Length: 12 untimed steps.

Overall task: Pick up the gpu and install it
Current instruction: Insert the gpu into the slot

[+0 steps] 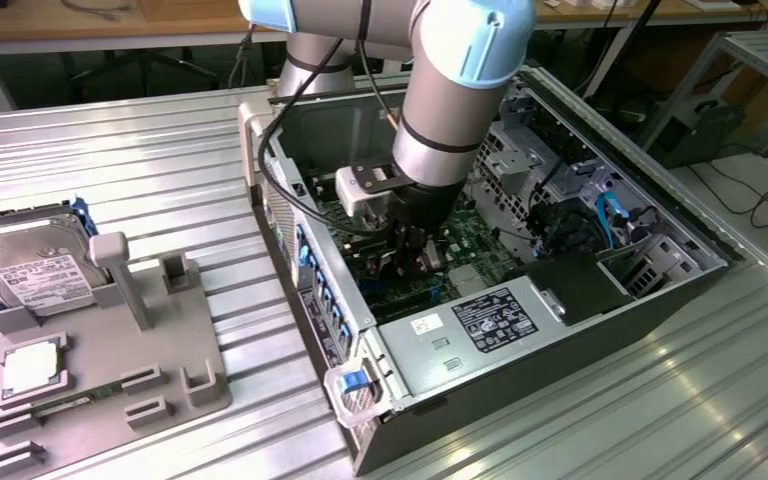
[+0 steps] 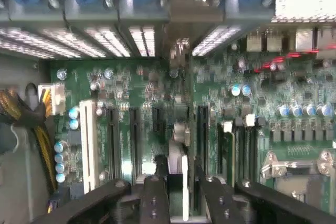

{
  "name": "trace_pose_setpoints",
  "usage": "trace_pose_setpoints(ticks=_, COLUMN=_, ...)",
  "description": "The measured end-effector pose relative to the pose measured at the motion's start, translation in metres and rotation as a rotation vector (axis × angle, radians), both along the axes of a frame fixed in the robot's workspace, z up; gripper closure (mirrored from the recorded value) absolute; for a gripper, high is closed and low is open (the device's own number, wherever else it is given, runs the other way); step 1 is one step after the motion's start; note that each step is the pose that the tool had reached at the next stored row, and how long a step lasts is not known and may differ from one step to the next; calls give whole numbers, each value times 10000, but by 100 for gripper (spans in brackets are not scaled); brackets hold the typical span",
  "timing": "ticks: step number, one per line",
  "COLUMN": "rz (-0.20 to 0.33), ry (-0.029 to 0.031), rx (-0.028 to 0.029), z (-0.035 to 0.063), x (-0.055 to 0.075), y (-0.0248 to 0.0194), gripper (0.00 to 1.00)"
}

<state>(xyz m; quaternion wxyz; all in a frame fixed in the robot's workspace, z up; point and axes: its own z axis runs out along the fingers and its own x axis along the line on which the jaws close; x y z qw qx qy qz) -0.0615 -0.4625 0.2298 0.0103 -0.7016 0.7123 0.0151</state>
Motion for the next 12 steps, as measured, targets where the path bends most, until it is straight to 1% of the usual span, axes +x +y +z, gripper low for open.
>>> trace_pose_setpoints(ticks=1, rz=0, ry=4, rx=-11, z=-35, x=-1, y=-1, gripper=72)
trace_pose_setpoints(ticks=2, rz=-1, ry=4, rx=-10, z=-42, x=-1, y=0, gripper=72)
trace_pose_setpoints(ticks=4, rz=-1, ry=-3, rx=5, z=-49, x=-1, y=1, gripper=72)
trace_pose_setpoints(ticks=9, rz=0, ry=-5, rx=10, z=-51, x=0, y=1, gripper=72)
trace_pose_setpoints(ticks=10, rz=0, ry=-35, rx=61, z=-71, x=4, y=8, gripper=72)
trace_pose_setpoints(ticks=11, rz=0, ry=-19, rx=28, z=-60, x=2, y=5, gripper=71)
trace_pose_setpoints(ticks=12, rz=0, ry=-20, rx=-3, z=-40, x=0, y=1, gripper=65)
